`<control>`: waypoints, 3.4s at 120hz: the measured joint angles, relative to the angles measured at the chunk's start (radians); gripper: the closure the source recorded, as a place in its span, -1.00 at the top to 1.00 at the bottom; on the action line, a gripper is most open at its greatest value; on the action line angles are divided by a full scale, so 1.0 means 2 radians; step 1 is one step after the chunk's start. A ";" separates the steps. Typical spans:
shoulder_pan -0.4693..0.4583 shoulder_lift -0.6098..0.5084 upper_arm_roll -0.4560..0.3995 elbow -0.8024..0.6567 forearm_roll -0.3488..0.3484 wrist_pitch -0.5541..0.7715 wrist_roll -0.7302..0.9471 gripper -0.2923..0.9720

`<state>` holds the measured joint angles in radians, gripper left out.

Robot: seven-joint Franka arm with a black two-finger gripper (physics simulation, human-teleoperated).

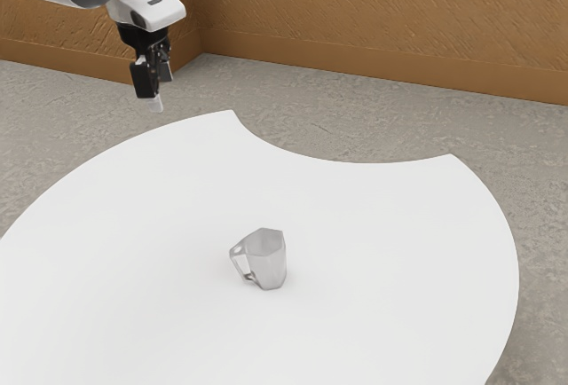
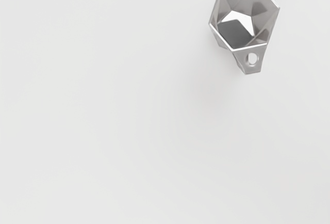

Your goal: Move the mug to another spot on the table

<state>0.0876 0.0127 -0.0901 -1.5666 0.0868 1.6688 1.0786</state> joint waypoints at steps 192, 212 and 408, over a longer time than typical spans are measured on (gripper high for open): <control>-0.065 0.054 0.008 -0.299 -0.071 0.289 -0.188 0.54; -0.069 0.066 0.007 -0.310 -0.053 0.334 -0.175 0.54; 0.011 0.016 0.012 -0.394 -0.497 0.400 0.396 -0.63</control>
<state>0.1092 0.0438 -0.0664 -2.3539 -0.9075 2.4695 1.8702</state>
